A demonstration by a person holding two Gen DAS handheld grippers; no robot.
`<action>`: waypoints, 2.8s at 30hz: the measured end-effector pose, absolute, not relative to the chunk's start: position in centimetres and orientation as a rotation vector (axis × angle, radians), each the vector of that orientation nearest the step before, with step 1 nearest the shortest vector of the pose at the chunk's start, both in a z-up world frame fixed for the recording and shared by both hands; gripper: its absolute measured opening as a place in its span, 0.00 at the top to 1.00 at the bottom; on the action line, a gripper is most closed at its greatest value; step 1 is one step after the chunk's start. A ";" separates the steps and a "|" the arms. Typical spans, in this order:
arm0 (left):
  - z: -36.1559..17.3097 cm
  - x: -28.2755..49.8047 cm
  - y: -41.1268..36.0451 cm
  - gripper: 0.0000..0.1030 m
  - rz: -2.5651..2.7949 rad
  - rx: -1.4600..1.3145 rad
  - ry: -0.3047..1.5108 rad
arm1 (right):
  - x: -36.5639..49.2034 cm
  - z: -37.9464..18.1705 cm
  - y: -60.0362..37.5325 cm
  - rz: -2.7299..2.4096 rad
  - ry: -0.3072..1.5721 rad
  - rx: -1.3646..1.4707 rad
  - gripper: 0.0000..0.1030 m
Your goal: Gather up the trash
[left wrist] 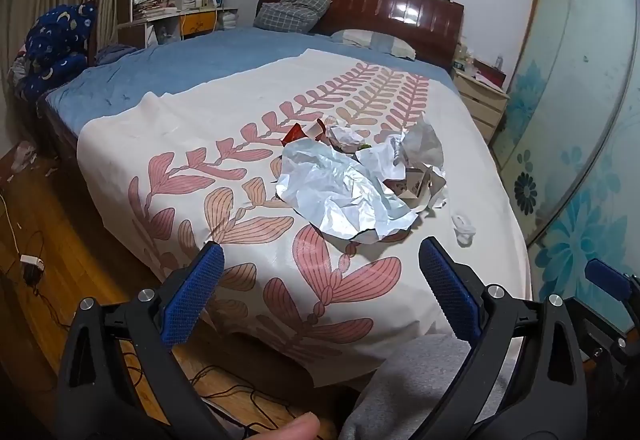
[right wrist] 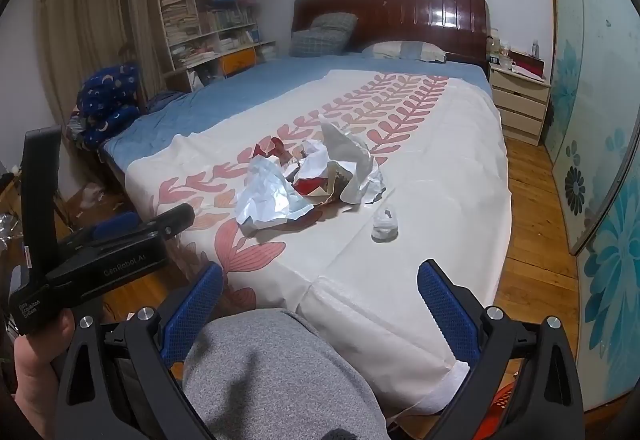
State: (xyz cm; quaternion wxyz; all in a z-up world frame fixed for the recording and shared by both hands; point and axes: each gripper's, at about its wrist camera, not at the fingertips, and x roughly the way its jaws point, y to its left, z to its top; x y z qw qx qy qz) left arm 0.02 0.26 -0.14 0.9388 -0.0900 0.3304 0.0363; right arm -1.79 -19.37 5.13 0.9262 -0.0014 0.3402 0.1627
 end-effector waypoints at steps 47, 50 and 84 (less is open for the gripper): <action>-0.3 0.1 -0.1 0.06 0.084 -0.165 0.684 | -1.5 5.2 -19.4 0.343 0.706 0.017 0.07; -0.3 0.1 -0.1 0.06 0.084 -0.166 0.685 | -1.3 5.2 -19.9 0.349 0.716 0.036 0.07; -6.0 11.6 -2.7 0.06 -0.079 -0.173 0.921 | 7.0 0.8 -25.7 0.341 0.820 0.174 0.11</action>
